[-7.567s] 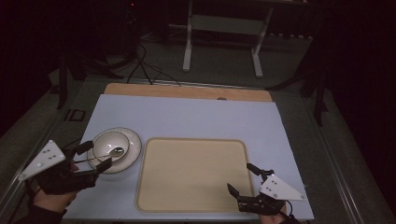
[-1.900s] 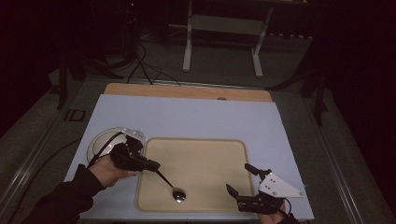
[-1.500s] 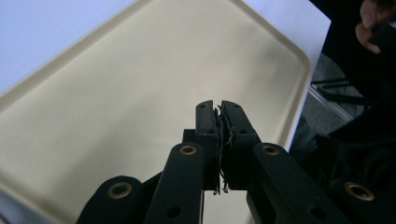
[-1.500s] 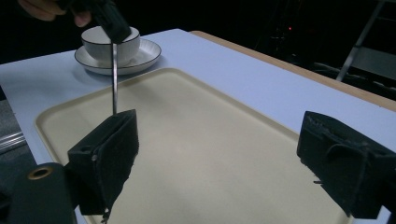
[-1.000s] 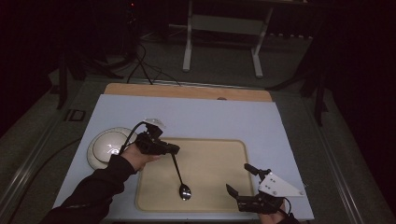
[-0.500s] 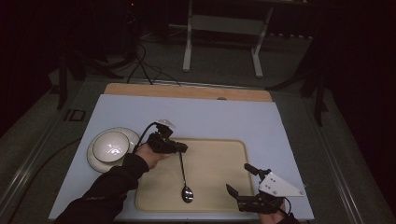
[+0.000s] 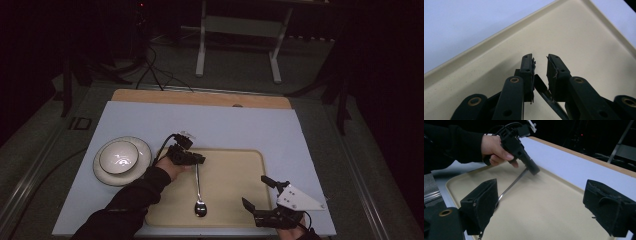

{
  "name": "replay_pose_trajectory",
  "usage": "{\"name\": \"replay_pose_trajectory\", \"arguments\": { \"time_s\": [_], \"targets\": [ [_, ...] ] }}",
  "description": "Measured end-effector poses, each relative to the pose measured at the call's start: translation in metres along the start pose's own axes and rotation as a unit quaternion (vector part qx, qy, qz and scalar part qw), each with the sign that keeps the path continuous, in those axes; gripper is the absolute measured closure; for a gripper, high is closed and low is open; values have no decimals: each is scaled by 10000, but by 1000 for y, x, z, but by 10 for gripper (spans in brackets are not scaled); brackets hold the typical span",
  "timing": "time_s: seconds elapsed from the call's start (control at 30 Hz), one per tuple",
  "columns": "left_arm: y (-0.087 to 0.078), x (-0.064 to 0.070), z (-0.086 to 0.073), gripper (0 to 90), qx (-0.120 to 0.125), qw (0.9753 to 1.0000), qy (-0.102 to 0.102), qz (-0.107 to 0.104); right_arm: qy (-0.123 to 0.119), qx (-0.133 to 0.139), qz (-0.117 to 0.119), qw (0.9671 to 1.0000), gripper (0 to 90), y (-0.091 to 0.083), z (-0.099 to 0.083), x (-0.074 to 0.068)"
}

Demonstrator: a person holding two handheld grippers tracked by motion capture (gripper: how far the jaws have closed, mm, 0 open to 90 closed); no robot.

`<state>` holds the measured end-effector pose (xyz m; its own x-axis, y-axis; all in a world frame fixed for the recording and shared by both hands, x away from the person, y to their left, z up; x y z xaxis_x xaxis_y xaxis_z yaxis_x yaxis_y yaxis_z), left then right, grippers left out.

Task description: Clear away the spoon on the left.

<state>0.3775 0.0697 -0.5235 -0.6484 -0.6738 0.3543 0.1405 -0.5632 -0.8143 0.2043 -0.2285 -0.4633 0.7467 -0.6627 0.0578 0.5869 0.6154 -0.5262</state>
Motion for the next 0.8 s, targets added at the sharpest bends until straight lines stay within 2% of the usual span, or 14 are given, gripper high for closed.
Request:
{"name": "replay_pose_trajectory", "arguments": {
  "time_s": [0.03, 0.1, 0.17, 0.23, 0.33, 0.47, 0.63, 0.73, 0.8],
  "targets": [
    [1, 0, 0, 757, 31, 10000, -10, 85, 0, -4, 3, 10000, 129, 0, 0, 0],
    [1, 0, 0, 757, 31, 10000, -10, 85, -4, -9, 4, 10000, 129, 0, 0, 0],
    [5, 0, -1, 736, 132, 9996, -103, 209, -3, -14, 11, 10000, 129, 0, 0, 0],
    [9, -2, -1, 723, 77, 9993, -157, 345, -7, -36, 14, 10000, 129, 1, 0, -1],
    [12, -2, -2, 723, 48, 9992, -204, 331, -19, -39, 38, 10000, 130, 1, 0, -1],
    [16, -3, -1, 722, 9, 9992, -170, 366, -8, -43, 49, 10000, 130, 1, 0, -1],
    [18, -3, 0, 682, 55, 9989, -199, 415, -5, -38, 43, 10000, 130, 1, 0, -1],
    [18, -2, 2, 618, 63, 9985, -175, 519, -24, -32, 39, 10000, 130, 1, 0, -1],
    [18, -1, 3, 604, 95, 9985, -210, 496, -20, -35, 41, 10000, 130, 1, 0, -1]
  ]
}}
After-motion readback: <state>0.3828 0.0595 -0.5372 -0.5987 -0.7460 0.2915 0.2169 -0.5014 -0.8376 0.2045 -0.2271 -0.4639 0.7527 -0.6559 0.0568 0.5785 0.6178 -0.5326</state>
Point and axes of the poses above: each handheld gripper's, and its own axes: y roughly forward along the jaws, z roughly out of its top, x roughly to its right, the point moved 1 cm from there along y, roughly forward along the jaws, and after that the axes turned 12 degrees about -x, right-handed, at the moved point
